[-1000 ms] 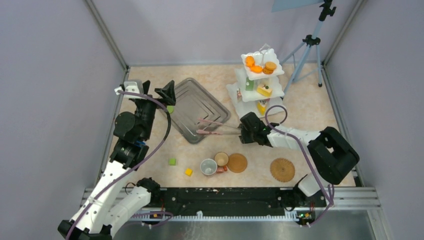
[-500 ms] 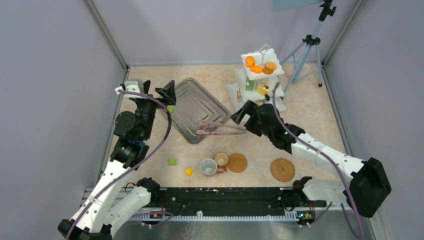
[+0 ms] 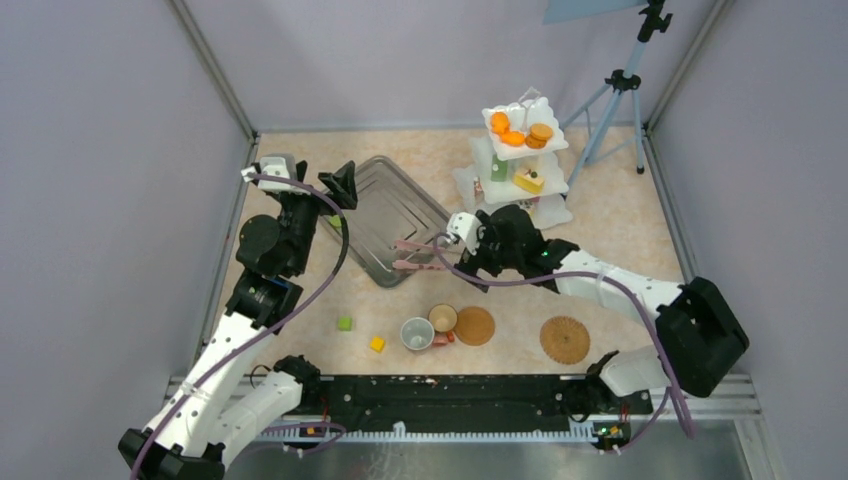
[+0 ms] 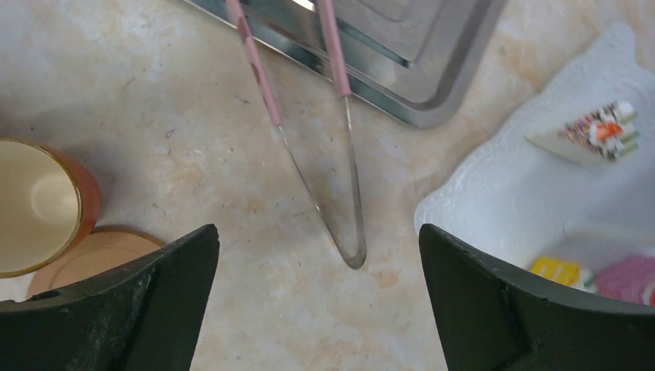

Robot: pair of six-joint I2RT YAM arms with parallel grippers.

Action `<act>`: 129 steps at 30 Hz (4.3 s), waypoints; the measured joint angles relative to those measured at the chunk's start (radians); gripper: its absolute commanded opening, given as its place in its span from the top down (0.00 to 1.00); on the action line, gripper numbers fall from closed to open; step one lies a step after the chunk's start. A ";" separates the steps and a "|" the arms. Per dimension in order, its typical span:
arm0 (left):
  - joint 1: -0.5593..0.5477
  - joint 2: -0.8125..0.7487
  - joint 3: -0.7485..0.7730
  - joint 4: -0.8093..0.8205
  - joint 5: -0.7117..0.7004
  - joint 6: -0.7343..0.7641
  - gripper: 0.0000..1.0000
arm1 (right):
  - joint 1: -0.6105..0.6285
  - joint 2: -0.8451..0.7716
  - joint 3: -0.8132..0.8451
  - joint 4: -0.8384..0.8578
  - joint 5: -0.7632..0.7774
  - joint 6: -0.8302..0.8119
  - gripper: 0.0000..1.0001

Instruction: Serve the afternoon tea

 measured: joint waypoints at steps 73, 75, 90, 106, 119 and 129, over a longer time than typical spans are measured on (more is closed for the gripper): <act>0.000 -0.018 0.000 0.000 -0.003 0.000 0.01 | -0.009 0.269 0.014 0.255 -0.073 0.267 0.63; 0.000 -0.019 0.000 0.000 -0.003 0.000 0.01 | 0.003 0.229 0.017 0.245 -0.048 0.322 0.63; 0.000 -0.042 0.000 0.000 -0.012 0.008 0.01 | 0.094 0.428 0.407 0.167 0.080 0.842 0.59; 0.000 -0.052 0.000 0.000 -0.031 0.013 0.01 | 0.117 0.805 0.834 0.041 0.103 1.173 0.58; 0.000 -0.053 0.000 0.000 -0.031 0.013 0.01 | 0.199 0.913 1.001 -0.032 0.236 1.029 0.58; 0.000 -0.053 0.000 0.000 -0.031 0.013 0.01 | 0.244 0.970 1.085 -0.075 0.287 0.900 0.58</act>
